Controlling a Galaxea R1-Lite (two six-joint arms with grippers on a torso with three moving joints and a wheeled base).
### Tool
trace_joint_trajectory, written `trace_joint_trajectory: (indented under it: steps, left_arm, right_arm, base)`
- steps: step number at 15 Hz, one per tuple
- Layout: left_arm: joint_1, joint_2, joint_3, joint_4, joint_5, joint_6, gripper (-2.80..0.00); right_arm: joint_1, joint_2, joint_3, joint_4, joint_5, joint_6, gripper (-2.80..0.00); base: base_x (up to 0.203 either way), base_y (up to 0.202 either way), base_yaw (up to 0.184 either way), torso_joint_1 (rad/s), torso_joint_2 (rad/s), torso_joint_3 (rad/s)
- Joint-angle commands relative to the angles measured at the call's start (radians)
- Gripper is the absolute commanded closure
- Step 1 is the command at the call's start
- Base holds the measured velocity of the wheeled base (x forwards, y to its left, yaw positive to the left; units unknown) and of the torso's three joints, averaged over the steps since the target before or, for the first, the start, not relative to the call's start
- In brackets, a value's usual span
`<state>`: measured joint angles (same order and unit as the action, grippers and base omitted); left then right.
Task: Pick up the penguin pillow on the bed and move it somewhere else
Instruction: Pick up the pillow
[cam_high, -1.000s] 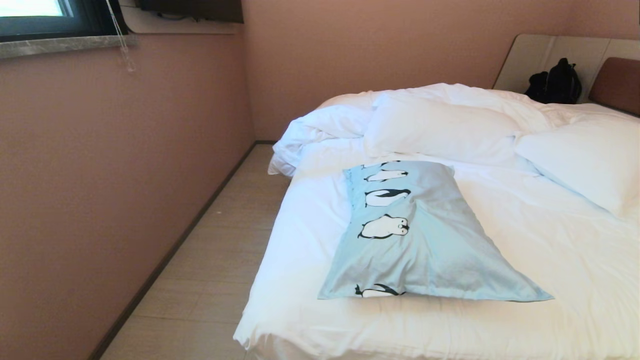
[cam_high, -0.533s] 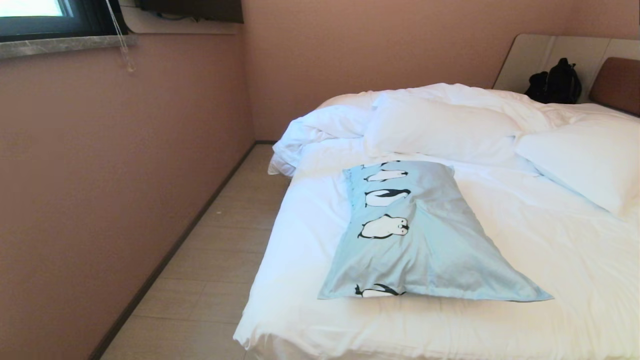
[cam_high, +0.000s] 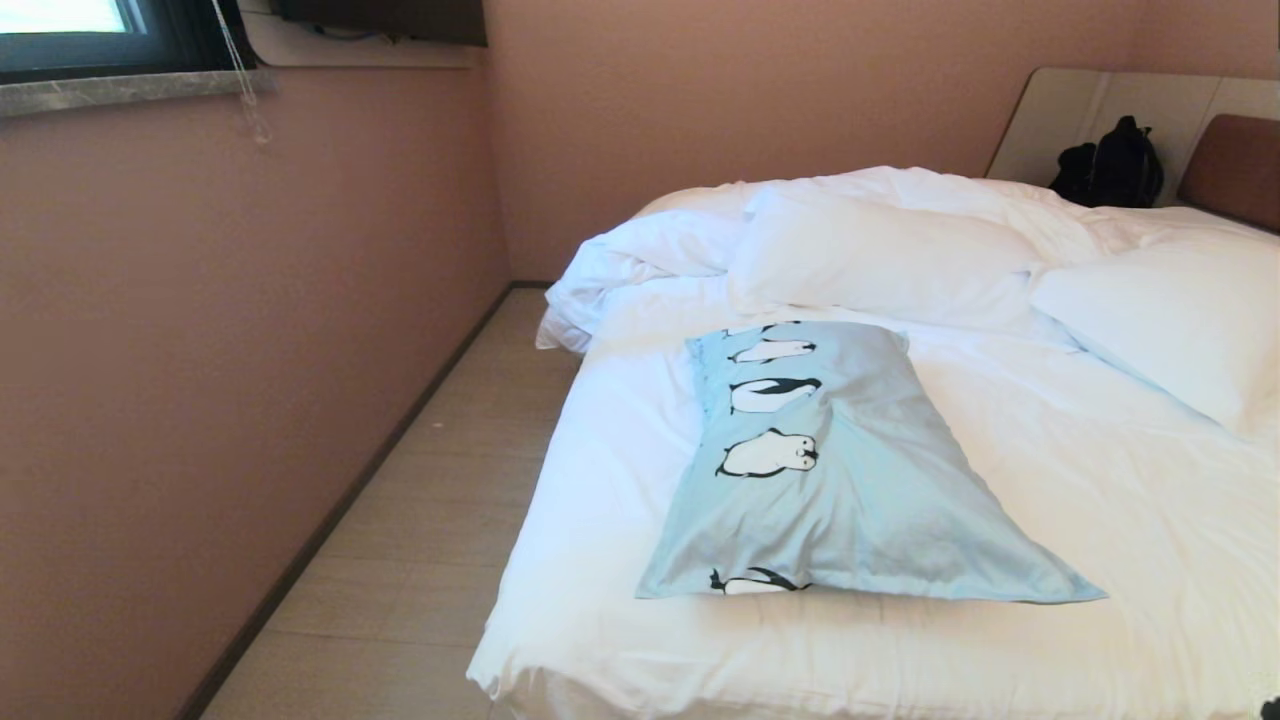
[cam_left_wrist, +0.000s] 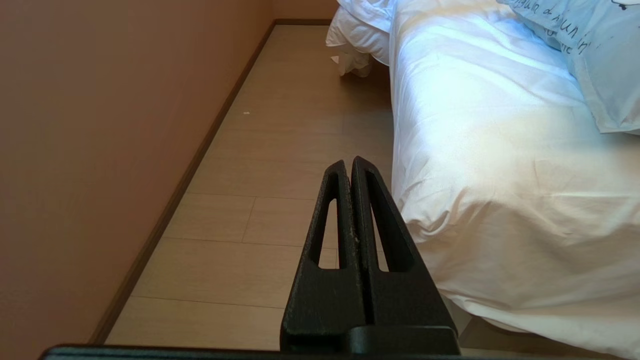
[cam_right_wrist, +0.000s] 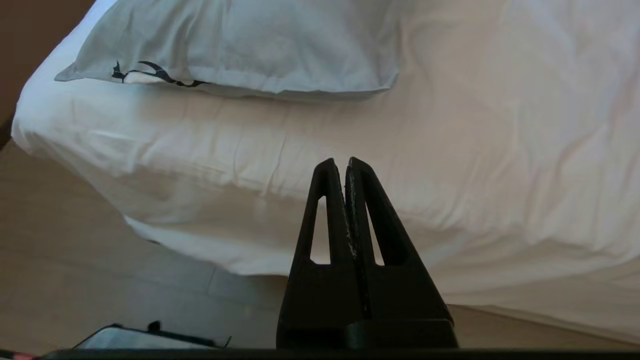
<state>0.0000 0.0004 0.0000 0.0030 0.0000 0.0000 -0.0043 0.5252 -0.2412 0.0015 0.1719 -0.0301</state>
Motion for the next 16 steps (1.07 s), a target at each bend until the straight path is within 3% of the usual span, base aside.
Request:
trace_joint_trajectory:
  steps: [1,5,9,13,16]
  left_arm:
    - [0.0,0.0,0.0,0.0,0.0,0.0,0.0]
    - [0.0,0.0,0.0,0.0,0.0,0.0,0.0]
    - [0.0,0.0,0.0,0.0,0.0,0.0,0.0]
    - [0.0,0.0,0.0,0.0,0.0,0.0,0.0]
    - [0.0,0.0,0.0,0.0,0.0,0.0,0.0]
  right_arm:
    - [0.001,0.324,-0.06,-0.238,0.024,0.026,0.0]
    - [0.016,0.728,-0.297,-0.358,0.027,0.079,0.0]
    - [0.101,1.008,-0.606,-0.393,-0.011,0.154,0.0]
    - [0.198,1.185,-0.783,-0.4,-0.106,0.238,0.0]
    - [0.259,1.274,-0.844,-0.405,-0.148,0.253,0.0]
  base:
    - [0.0,0.0,0.0,0.0,0.0,0.0]
    - [0.0,0.0,0.0,0.0,0.0,0.0]
    - [0.0,0.0,0.0,0.0,0.0,0.0]
    - [0.0,0.0,0.0,0.0,0.0,0.0]
    - [0.0,0.0,0.0,0.0,0.0,0.0]
